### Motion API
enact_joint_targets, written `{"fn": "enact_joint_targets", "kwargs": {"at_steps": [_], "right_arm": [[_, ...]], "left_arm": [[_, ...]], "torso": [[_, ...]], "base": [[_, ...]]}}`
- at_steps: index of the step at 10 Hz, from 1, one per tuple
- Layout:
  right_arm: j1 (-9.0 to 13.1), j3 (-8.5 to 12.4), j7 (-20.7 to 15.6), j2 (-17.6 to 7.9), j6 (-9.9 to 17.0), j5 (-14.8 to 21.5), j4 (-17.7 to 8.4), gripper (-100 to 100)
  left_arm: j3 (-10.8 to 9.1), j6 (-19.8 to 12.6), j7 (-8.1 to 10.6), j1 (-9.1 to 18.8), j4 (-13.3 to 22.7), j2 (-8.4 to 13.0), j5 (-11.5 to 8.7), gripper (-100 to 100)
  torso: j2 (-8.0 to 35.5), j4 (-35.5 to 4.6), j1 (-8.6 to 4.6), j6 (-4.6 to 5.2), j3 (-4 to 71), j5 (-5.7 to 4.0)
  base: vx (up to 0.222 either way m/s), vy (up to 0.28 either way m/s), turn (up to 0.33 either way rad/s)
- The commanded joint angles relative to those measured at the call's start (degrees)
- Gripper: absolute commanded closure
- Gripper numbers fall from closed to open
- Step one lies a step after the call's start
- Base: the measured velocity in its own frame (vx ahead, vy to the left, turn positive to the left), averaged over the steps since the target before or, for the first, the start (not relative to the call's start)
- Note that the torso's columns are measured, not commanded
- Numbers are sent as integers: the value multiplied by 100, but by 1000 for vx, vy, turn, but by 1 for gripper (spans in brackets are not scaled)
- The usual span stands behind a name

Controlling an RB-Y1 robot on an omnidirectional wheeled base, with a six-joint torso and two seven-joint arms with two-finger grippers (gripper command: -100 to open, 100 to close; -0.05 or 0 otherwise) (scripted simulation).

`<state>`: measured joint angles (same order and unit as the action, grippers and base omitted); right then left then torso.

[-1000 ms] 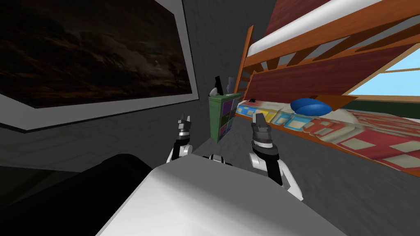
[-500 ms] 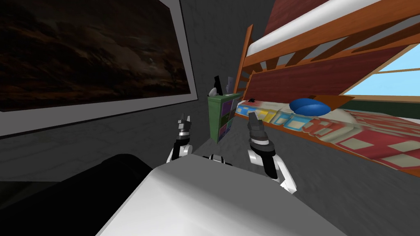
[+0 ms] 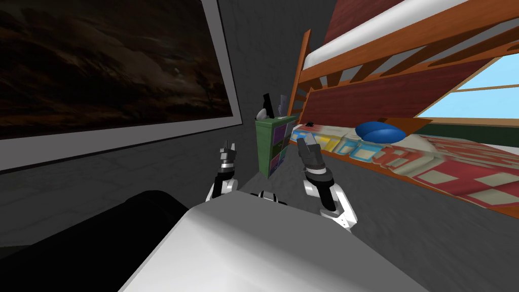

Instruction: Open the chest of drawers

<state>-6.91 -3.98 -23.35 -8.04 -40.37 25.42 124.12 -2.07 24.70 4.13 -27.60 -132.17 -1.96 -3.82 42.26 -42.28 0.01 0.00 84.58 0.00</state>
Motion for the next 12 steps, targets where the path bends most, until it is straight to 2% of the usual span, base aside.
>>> {"fn": "enact_joint_targets", "kwargs": {"at_steps": [1,2,3,4,5,6,7,8,9,10,11,12], "right_arm": [[296,-12,-434,-37,-133,305,-165,-100],[296,-12,-541,-37,-133,305,-165,-100],[492,-28,-730,-61,-199,522,-269,-100],[492,-28,-842,-61,-199,522,-269,-100],[687,-42,-1034,-87,-262,743,-382,-100],[687,-42,-1138,-87,-262,743,-382,-100],[879,-54,-1323,-115,-322,967,-503,-100],[879,-54,-1429,-115,-322,967,-503,-100],[1067,-63,-1614,-147,-377,1195,-633,-100],[1067,-63,-1713,-147,-377,1195,-633,-100],[1250,-70,-1922,-182,-429,1426,-772,-100],[1250,-70,-1988,-182,-429,1426,-772,-100]], "left_arm": [[0,0,0,0,0,0,0,0],[0,0,0,0,0,0,0,0],[0,0,0,0,0,0,0,0],[0,0,0,0,0,0,0,0],[0,0,0,0,0,0,0,0],[0,0,0,0,0,0,0,0],[0,0,0,0,0,0,0,0],[0,0,0,0,0,0,0,0],[0,0,0,1,0,0,0,0],[0,0,0,0,0,0,0,0],[0,0,0,0,0,0,0,0],[0,0,0,0,0,0,0,0]], "torso": [[4,0,-2,0,-2,-1],[3,-1,-3,0,-2,-1],[6,-1,-2,0,-3,-1],[-2,1,-2,0,1,0],[3,0,0,-1,0,0],[0,0,1,0,0,0],[5,0,0,-1,-2,0],[3,-1,-2,0,-2,0],[6,-1,-4,0,-3,-1],[-3,1,-2,0,2,-1],[1,0,-1,-1,0,0],[1,0,-2,0,0,0]], "base": [[51,9,-51],[45,10,-26],[68,10,-69],[54,12,-24],[63,16,-67],[54,16,-25],[54,15,-56],[48,8,-31],[71,11,-66],[62,13,-30],[63,10,-66],[56,9,-33]]}}
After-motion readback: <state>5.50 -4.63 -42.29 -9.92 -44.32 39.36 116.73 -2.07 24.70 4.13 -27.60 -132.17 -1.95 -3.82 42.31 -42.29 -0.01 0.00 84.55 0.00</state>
